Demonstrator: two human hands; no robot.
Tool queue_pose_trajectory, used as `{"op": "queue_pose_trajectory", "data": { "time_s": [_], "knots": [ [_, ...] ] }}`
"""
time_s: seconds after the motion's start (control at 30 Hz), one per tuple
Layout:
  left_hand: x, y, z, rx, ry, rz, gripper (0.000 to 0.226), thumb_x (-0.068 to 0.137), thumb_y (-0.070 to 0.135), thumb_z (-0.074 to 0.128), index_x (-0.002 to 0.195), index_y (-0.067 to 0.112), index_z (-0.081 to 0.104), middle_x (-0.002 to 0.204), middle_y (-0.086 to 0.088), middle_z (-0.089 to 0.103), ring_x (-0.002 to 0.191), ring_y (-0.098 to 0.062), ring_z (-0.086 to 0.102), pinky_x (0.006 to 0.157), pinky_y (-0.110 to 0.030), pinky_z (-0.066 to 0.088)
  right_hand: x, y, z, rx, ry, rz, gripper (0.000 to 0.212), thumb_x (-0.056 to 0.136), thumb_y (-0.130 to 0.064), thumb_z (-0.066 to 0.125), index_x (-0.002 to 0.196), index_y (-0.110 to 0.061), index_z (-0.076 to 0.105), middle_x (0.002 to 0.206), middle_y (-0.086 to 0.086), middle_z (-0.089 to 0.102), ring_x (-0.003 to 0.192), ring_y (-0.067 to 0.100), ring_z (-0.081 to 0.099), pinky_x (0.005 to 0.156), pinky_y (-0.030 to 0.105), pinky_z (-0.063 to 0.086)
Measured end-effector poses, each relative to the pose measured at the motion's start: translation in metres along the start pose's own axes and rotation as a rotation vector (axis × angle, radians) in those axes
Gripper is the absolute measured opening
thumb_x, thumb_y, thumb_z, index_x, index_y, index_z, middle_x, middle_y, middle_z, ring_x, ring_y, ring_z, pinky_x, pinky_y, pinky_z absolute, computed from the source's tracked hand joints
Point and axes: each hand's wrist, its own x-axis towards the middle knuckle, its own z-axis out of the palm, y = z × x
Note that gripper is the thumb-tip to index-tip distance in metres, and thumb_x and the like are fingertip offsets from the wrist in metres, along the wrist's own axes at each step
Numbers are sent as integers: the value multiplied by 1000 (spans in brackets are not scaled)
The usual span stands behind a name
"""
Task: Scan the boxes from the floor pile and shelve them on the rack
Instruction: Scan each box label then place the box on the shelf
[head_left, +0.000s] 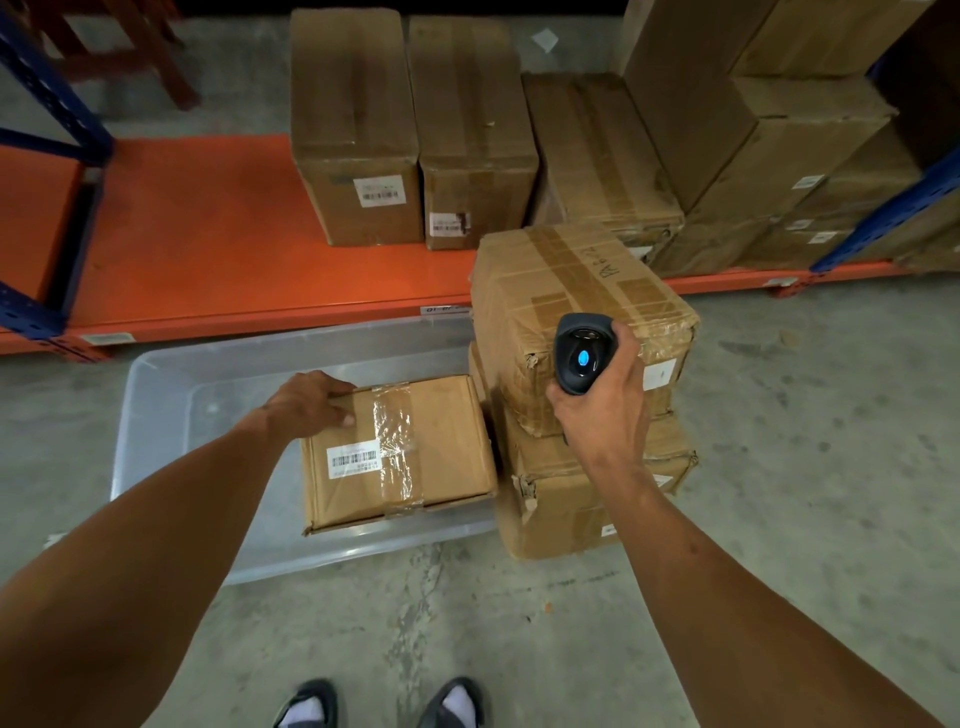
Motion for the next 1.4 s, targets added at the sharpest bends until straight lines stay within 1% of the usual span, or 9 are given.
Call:
{"op": "queue_pose_trajectory", "data": {
  "time_s": [0.13, 0.23, 0.3, 0.4, 0.53, 0.63, 0.77, 1.3, 1.4],
  "knots": [
    [-1, 1, 0, 11, 6, 2, 60, 82, 26, 80, 139, 22, 58, 138, -9, 56, 124, -31, 52, 104, -39, 42, 0, -3, -2, 27, -5, 2, 98, 79, -18, 86, 156, -20, 25, 151, 15, 42, 130, 37, 53, 99, 42, 49],
    [-1, 0, 1, -2, 6, 1, 61, 82, 27, 80, 138, 23, 58, 137, -10, 56, 123, -31, 53, 104, -39, 43, 4, -7, -9, 97, -6, 24, 92, 81, -18, 83, 157, -21, 30, 148, 13, 42, 132, 32, 50, 97, 28, 40],
    [-1, -1, 0, 6, 6, 7, 61, 82, 28, 80, 139, 23, 57, 137, -9, 56, 124, -31, 52, 104, -38, 42, 17, -15, -18, 65, -14, 22, 86, 83, -24, 81, 156, -23, 36, 145, 11, 40, 129, 31, 51, 93, 25, 36],
    [2, -2, -1, 9, 1, 14, 60, 84, 27, 78, 139, 21, 56, 138, -10, 55, 126, -32, 50, 103, -38, 41, 50, -35, -36, -63, -85, 1, 85, 83, -30, 80, 156, -21, 37, 145, 16, 42, 128, 35, 52, 93, 30, 41],
    [6, -4, -1, -1, -1, -5, 60, 82, 28, 80, 138, 23, 58, 138, -9, 56, 125, -31, 51, 103, -39, 42, 83, -61, -38, -243, -116, -55, 97, 83, -33, 82, 158, -12, 25, 131, 21, 61, 122, 41, 59, 96, 42, 49],
    [8, -2, 2, -15, -2, -10, 60, 82, 26, 80, 138, 23, 58, 137, -8, 55, 125, -30, 51, 105, -39, 42, 90, -62, -23, -241, -167, -3, 79, 88, -32, 78, 152, -9, 36, 130, 23, 64, 123, 42, 59, 97, 43, 50],
    [9, -6, 0, 14, -9, 1, 60, 82, 31, 79, 138, 26, 58, 136, -6, 56, 124, -29, 52, 105, -39, 43, 84, -56, -12, -234, -153, -16, 63, 93, -28, 72, 144, -4, 43, 127, 26, 64, 123, 44, 59, 99, 45, 50],
    [4, -8, 2, -7, 4, 13, 60, 85, 31, 77, 141, 29, 54, 141, -5, 53, 129, -28, 48, 105, -36, 40, 75, -52, -11, -248, -129, 2, 79, 90, -28, 76, 152, -6, 33, 134, 28, 58, 125, 47, 56, 100, 49, 48],
    [1, -9, 3, -24, 12, 7, 61, 84, 31, 78, 140, 29, 55, 140, -5, 53, 129, -28, 49, 105, -36, 41, 62, -54, -11, -368, -18, -138, 84, 86, -34, 79, 151, -7, 35, 138, 25, 55, 128, 44, 53, 103, 51, 45]
  ]
}}
